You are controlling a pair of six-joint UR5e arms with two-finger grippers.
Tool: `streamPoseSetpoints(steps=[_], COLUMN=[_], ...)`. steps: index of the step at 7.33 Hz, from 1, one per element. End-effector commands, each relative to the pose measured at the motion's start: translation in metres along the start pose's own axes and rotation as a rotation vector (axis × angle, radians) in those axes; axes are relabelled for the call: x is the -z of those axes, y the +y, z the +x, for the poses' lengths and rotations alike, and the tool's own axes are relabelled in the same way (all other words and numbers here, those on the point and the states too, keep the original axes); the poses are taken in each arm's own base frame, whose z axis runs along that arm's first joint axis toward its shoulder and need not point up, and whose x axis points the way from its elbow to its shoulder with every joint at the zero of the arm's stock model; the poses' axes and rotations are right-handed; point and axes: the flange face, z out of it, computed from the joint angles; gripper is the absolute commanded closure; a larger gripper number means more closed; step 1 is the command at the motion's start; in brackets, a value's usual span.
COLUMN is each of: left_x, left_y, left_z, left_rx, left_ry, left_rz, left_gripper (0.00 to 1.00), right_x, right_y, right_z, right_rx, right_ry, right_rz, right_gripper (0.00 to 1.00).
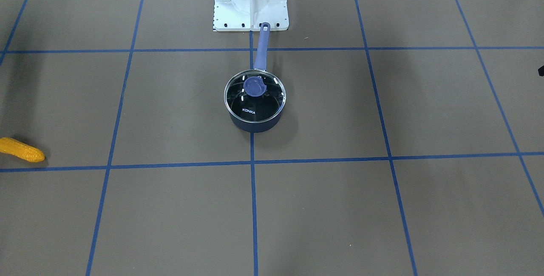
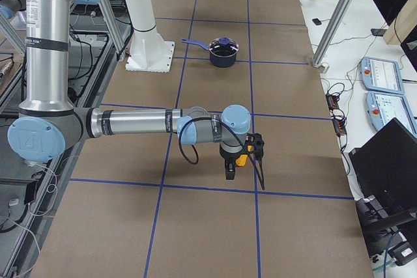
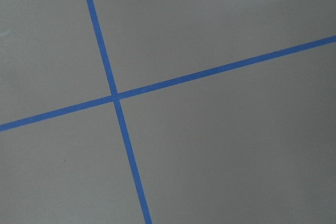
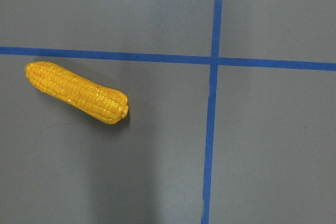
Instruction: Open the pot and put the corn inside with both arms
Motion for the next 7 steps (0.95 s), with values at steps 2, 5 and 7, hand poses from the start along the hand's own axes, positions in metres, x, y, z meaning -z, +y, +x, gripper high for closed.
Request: streamPoseSetpoints(steps=[2,5,7], left_x=[0.007,0.054,0.051], left_y=[-0.018,-0.119,-0.170], left_z=[0.011,0.104,0.187], left_rx=[-0.006,0.061,0.102], left_ry=[0.003,0.050,0.073], left_rz=[0.000,-0.004,-0.011], left_gripper=[0.00,0.00,0.00], right_x=[0.001,0.022,0.035], right_y=[-0.004,-0.028,-0.032], right_z=[-0.005,-0.026,-0.039], right_rx=[0.004,0.052,0.105], right_ry=[-0.031,-0.032,-0.035], right_rz=[0.001,0.050,0.095], right_gripper=[0.00,0.00,0.00])
